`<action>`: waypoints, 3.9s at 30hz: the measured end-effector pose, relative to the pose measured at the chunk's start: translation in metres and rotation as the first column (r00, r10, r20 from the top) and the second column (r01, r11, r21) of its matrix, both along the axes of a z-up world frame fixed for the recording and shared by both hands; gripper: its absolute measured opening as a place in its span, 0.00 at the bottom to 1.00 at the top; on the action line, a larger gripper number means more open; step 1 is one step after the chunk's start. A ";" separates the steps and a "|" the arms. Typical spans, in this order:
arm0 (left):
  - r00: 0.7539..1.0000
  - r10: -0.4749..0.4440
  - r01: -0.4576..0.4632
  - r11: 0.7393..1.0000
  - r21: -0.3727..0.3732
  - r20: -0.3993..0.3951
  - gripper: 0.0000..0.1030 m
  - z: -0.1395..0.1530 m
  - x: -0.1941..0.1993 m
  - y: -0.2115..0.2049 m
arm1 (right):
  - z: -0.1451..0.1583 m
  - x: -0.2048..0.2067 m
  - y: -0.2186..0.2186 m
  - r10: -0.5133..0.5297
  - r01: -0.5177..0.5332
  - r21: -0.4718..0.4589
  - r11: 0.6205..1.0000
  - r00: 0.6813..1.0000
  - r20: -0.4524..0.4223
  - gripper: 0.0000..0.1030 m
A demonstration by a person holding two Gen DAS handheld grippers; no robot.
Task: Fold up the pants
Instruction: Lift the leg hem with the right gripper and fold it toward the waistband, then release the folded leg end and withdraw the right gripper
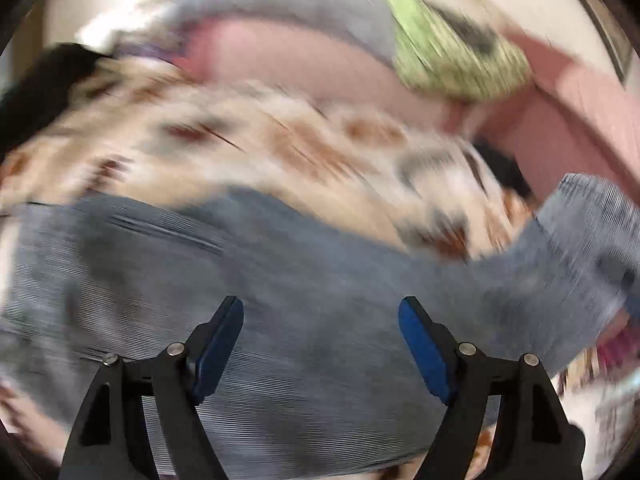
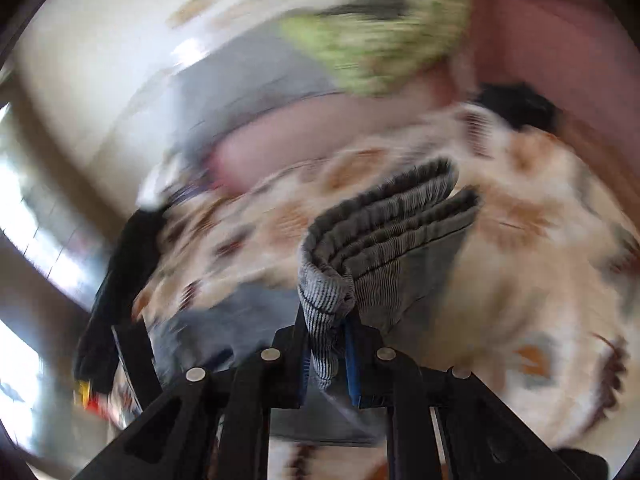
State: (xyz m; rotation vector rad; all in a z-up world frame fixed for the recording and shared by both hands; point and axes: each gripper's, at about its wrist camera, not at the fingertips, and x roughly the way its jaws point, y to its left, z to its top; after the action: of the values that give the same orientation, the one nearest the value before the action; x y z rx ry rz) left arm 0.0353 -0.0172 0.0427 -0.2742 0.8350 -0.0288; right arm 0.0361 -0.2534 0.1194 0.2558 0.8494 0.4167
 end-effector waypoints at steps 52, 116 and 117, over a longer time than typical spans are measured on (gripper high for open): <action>0.966 -0.202 0.235 0.947 0.220 -0.160 0.84 -0.071 -0.009 -0.057 | -0.112 0.107 -0.020 -0.070 0.079 0.034 0.996 0.973 -0.219 0.24; 0.994 -0.092 0.100 0.982 0.159 -0.056 0.87 -0.037 -0.040 -0.008 | -0.143 0.053 -0.011 0.048 -0.008 0.122 0.992 0.944 -0.327 0.69; 0.993 -0.083 0.096 0.983 0.157 -0.083 0.87 -0.043 -0.037 -0.005 | -0.161 0.057 -0.012 0.050 -0.007 0.112 0.994 0.920 -0.389 0.70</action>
State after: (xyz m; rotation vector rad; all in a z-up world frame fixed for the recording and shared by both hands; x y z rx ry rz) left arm -0.0021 -0.0219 -0.0002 -0.0859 0.9202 -0.0349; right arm 0.0935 -0.2653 -0.0420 0.4379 1.2270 0.4467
